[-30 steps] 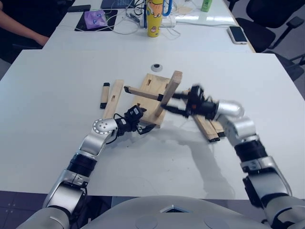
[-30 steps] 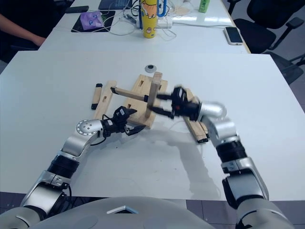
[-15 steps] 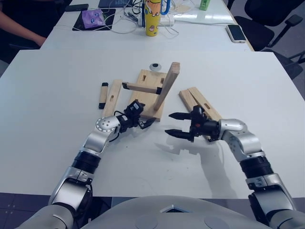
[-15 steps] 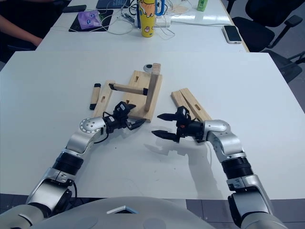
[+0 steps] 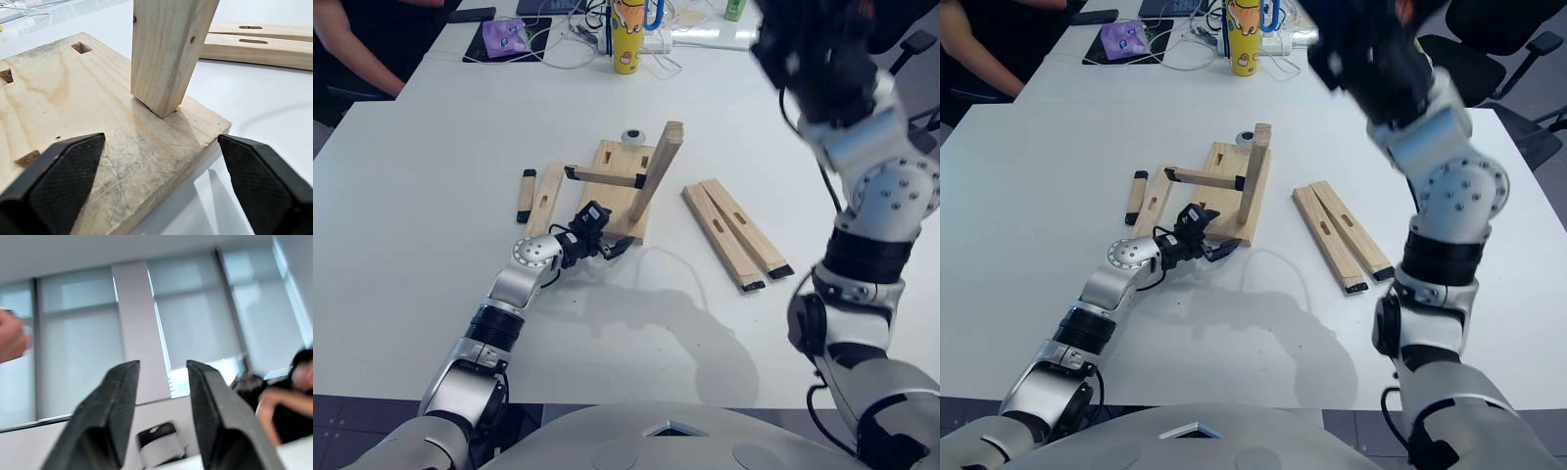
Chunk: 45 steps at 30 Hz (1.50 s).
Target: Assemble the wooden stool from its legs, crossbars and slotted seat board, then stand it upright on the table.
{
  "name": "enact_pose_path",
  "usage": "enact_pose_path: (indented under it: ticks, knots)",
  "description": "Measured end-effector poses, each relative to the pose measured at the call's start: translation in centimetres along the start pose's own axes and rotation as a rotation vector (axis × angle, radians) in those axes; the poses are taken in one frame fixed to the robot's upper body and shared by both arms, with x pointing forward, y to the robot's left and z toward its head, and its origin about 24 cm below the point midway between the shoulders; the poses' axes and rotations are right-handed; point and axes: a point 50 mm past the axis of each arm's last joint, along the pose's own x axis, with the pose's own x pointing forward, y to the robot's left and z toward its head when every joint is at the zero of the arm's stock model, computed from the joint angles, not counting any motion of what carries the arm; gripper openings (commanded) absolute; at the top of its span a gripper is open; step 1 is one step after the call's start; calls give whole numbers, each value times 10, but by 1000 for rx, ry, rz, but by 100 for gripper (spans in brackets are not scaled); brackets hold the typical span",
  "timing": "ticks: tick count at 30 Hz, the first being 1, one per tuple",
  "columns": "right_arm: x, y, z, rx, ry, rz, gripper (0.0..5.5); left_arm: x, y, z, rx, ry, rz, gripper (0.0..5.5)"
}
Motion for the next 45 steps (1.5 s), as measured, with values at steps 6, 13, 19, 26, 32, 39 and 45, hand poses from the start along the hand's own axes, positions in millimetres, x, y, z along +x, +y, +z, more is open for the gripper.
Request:
enact_pose_path:
  ticks: [6,13,19,26,32,39,45]
  knots:
    - [19,-10,-11,-78,-49,-97,17,2,2,1,5,8,-3,427]
    - [-20,-31,-114,-145,381,-278,0,4,2,6,11,0,-2,427]
    - [-30,-32,-102,3,171,-284,0,6,-1,3,-7,8,-4,427]
    - [-60,-50,-55,50,-13,-504,0,8,4,4,-56,-12,30,427]
    - [-133,-72,-65,-218,344,-942,0,11,8,12,-196,-22,56,427]
    - [-180,-65,-92,-347,634,-1104,0,11,7,22,-209,65,51,427]
    - [-193,-41,-110,-384,779,-1075,0,8,3,27,-204,104,50,427]
